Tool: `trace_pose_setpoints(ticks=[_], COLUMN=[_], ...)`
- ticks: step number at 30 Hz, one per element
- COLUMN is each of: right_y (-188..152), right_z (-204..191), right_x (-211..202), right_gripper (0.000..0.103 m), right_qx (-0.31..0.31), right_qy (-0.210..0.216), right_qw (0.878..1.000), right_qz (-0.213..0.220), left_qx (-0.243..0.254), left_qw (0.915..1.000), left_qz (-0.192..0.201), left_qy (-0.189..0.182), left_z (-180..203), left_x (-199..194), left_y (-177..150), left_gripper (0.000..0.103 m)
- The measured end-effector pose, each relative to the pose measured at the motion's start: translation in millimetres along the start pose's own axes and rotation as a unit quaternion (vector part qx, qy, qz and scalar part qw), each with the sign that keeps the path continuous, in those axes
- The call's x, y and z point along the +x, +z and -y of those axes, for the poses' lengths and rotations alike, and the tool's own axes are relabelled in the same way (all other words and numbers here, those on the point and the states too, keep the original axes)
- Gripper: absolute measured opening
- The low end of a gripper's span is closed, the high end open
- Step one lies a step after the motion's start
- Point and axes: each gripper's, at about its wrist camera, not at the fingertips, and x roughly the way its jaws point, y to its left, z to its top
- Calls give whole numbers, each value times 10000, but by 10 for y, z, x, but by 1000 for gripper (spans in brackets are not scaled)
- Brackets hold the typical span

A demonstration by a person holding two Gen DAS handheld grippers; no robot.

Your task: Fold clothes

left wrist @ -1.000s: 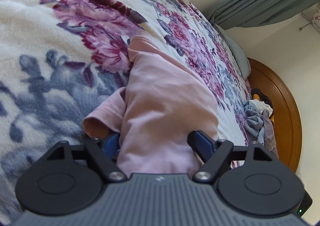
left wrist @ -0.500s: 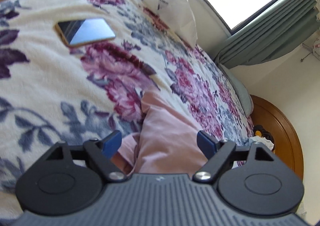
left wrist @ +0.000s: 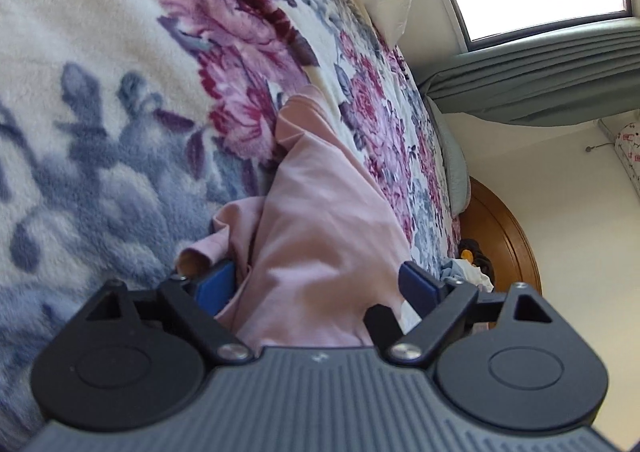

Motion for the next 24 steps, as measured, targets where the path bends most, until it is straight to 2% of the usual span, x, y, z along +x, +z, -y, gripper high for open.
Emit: trace_pose_setpoints(ticks=[1, 2, 3, 7, 9, 10, 14, 15, 16, 19, 21, 24], right_y=[-9, -20, -30, -44, -55, -62, -93, -97, -96, -78, -83, -92], right_z=[-6, -13, -18, 13, 46, 63, 75, 72, 69, 191, 316, 288], right_x=[15, 22, 27, 33, 55, 72, 82, 69, 48, 0, 6, 29], right_gripper=[103, 103, 103, 103, 103, 103, 100, 94, 83, 64, 63, 72], right_qx=[4, -4, 1, 148, 302, 380, 475, 463, 469, 940, 1374, 1354], right_qy=[-6, -16, -19, 60, 110, 142, 250, 276, 334, 637, 788, 746], right_qw=[10000, 10000, 10000, 9997, 9991, 9986, 9976, 9977, 9975, 9927, 9862, 9866], right_qz=[-40, -63, -79, -160, -280, -349, -431, -422, -406, -402, -474, -524], left_qx=[-134, -259, -412, -314, -155, -43, 318, 321, 280, 219, 258, 293], left_qw=[9999, 9996, 9990, 9993, 9996, 9998, 9994, 9993, 9992, 9987, 9988, 9990], left_qz=[-47, -100, -163, -64, -6, -3, -40, -107, -175, -335, -324, -270], left_qy=[10, 4, -72, -211, -233, -214, -154, -179, -229, -314, -252, -219], left_z=[-41, -82, -144, -176, -144, -114, -13, -8, -21, -57, -54, -26], left_x=[3, 9, 17, -16, -19, -18, -29, -41, -46, -57, -23, 38], left_y=[16, 22, 26, -29, -70, -87, -125, -128, -137, -179, -200, -228], left_gripper=[57, 40, 34, 36, 49, 50, 46, 37, 32, 31, 40, 54])
